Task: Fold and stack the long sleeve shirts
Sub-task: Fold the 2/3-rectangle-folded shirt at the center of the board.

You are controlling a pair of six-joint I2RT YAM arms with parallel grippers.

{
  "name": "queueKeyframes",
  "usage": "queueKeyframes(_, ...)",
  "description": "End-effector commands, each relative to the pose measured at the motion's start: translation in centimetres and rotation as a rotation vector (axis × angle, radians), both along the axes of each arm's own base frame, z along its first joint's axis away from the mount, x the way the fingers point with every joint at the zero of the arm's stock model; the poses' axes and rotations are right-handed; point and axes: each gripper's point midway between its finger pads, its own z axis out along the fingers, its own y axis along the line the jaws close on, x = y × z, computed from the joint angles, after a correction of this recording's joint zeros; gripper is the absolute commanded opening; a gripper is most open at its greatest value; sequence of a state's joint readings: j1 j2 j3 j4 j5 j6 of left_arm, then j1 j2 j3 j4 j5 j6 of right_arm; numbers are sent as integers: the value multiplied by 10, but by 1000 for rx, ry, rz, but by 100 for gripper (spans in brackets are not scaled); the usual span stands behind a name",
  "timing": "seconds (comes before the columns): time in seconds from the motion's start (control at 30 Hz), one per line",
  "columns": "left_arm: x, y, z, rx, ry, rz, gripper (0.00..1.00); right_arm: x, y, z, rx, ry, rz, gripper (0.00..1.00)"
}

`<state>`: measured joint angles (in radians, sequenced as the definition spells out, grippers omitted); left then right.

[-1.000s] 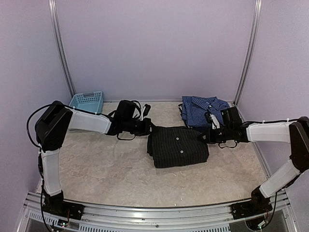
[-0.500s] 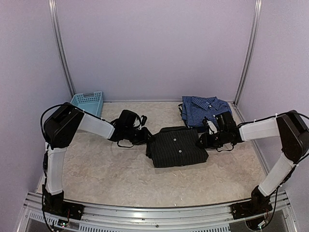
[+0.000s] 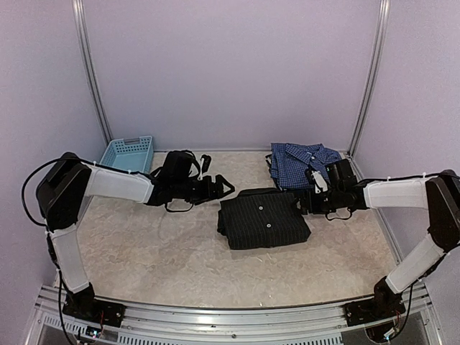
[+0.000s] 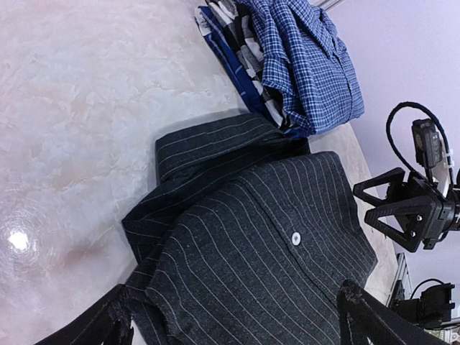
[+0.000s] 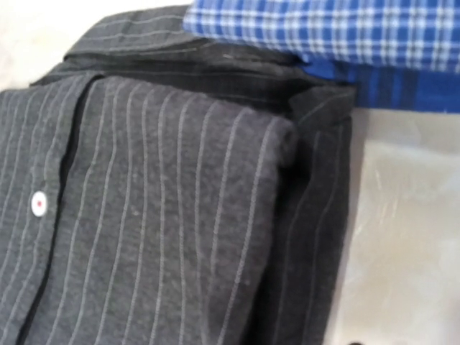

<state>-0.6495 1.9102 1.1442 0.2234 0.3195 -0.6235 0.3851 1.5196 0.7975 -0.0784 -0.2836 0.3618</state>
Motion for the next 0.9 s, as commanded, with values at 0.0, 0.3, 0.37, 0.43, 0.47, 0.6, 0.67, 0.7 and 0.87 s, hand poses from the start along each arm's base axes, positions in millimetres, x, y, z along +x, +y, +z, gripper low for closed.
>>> queueKeyframes(0.0, -17, 0, -17, 40, 39, 11, 95, 4, 9, -3, 13, 17, 7, 72)
queueKeyframes(0.3, -38, -15, -54, 54, 132, 1, 87, -6, 21, -26, 60, 89, 28, 83)
queueKeyframes(0.37, -40, -15, -62, 70, 145, 6, 83, -10, 20, -33, 63, 109, 25, 84)
queueKeyframes(0.43, -43, -13, -71, 88, 159, 10, 76, -14, 21, -41, 66, 129, 22, 83)
queueKeyframes(0.47, -45, -13, -75, 97, 164, 10, 73, -15, 22, -43, 71, 130, 24, 82)
queueKeyframes(0.6, -52, -12, -86, 139, 162, 10, 65, -28, 25, -54, 75, 158, 30, 73)
queueKeyframes(0.67, -56, -12, -89, 161, 153, 9, 64, -35, 27, -58, 67, 162, 29, 69)
queueKeyframes(0.7, -56, -11, -88, 171, 143, 15, 63, -40, 29, -59, 64, 167, 30, 67)
queueKeyframes(0.87, -54, 2, -81, 222, 98, 49, 64, -70, 46, -62, 75, 185, 41, 64)
